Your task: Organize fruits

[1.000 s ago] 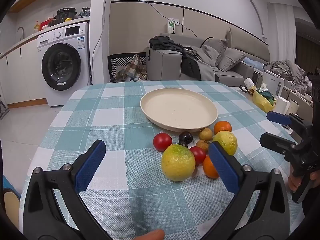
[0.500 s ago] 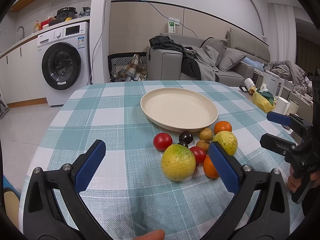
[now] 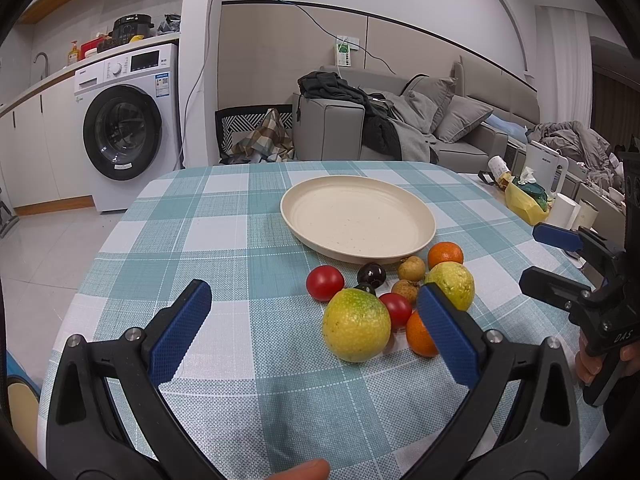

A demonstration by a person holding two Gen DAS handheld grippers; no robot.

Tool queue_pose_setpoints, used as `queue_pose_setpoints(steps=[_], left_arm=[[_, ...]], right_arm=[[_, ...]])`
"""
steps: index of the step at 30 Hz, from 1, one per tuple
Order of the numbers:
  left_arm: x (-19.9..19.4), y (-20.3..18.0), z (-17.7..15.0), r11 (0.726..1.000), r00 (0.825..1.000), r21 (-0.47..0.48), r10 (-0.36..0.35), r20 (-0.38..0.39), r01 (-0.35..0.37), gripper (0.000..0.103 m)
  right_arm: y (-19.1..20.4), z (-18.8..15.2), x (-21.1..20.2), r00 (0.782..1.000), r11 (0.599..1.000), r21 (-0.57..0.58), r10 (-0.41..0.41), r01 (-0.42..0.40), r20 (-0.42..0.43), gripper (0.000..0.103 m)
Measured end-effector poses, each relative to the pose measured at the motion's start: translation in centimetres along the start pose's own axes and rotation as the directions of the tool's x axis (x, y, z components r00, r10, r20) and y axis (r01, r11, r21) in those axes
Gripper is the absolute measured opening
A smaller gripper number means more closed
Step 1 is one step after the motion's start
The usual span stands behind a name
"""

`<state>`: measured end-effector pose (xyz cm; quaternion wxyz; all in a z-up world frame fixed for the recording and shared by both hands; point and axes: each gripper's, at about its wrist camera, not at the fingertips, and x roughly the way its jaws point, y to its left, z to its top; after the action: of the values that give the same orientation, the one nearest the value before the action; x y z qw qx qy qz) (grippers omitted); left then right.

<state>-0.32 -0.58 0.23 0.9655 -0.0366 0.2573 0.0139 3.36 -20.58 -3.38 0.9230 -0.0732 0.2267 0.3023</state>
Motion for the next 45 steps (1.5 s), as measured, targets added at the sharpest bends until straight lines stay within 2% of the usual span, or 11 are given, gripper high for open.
queue_pose_setpoints(steps=[45], left_arm=[[0.61,-0.56,-0.51,1.000,1.000,0.010,-0.013,-0.008,0.013,0.103]], right_arm=[[0.06,-0.05,0.06,1.000,1.000,0.001,0.000,0.000,-0.003,0.103]])
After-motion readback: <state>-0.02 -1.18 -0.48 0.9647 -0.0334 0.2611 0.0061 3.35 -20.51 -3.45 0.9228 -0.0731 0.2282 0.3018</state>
